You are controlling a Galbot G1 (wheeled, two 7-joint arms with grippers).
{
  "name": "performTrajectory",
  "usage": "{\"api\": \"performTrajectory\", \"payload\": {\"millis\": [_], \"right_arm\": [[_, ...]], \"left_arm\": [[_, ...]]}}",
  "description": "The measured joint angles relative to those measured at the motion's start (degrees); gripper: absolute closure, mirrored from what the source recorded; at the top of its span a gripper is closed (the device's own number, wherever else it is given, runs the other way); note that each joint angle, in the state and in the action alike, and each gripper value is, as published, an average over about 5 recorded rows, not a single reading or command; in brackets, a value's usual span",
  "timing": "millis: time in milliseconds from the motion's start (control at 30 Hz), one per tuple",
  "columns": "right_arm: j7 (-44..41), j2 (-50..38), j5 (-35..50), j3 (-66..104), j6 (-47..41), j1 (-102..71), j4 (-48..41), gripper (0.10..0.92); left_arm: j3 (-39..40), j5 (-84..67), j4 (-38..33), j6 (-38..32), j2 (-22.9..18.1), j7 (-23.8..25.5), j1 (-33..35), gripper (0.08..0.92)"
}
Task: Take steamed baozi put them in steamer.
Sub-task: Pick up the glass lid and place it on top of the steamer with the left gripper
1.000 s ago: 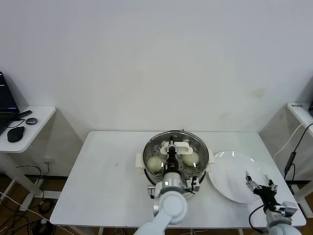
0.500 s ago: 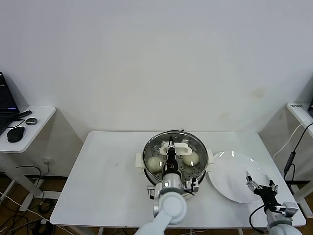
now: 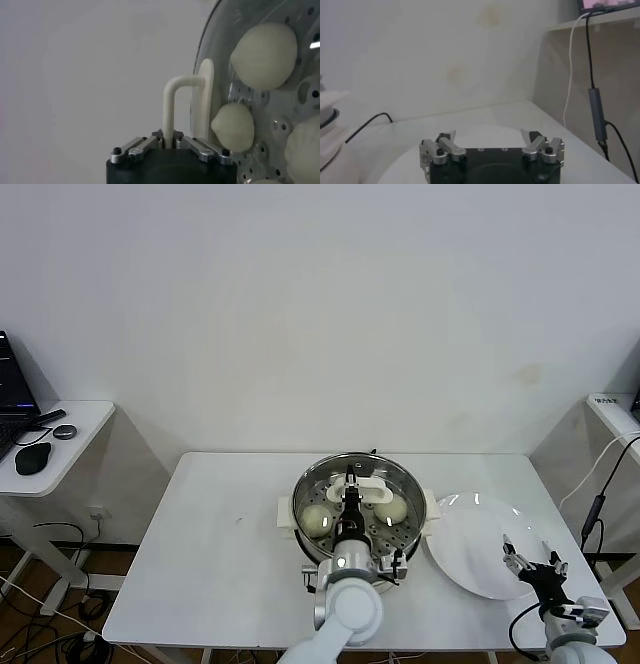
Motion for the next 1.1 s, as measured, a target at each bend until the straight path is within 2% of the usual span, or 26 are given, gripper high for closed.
{"api": "performTrajectory", "payload": {"millis": [333, 733, 967, 1100], "right_arm": [[0.0, 0.1, 0.0, 0.0, 0.0, 0.0, -0.1, 0.203], [0.0, 0.2, -0.5, -0.5, -0.1, 0.3, -0.1, 0.203], [-0.3, -0.1, -0.6, -0.6, -0.7, -0.3, 0.7, 0.203], [-0.8, -0.4, -0.5, -1.0, -0.5, -1.2, 1.8, 0.203]], "left_arm": [[0.7, -0.1, -0.7, -0.6, 0.9, 0.8, 0.5, 0.815], [2.1, -3.3, -8.0, -1.8, 3.6, 2.2, 3.5, 0.491], [1.1, -5.3, -16.4, -1.5, 5.8, 4.0, 7.2, 0.282], [-0.7, -7.1, -22.6, -1.8, 7.1, 4.2, 10.2, 0.196]]}}
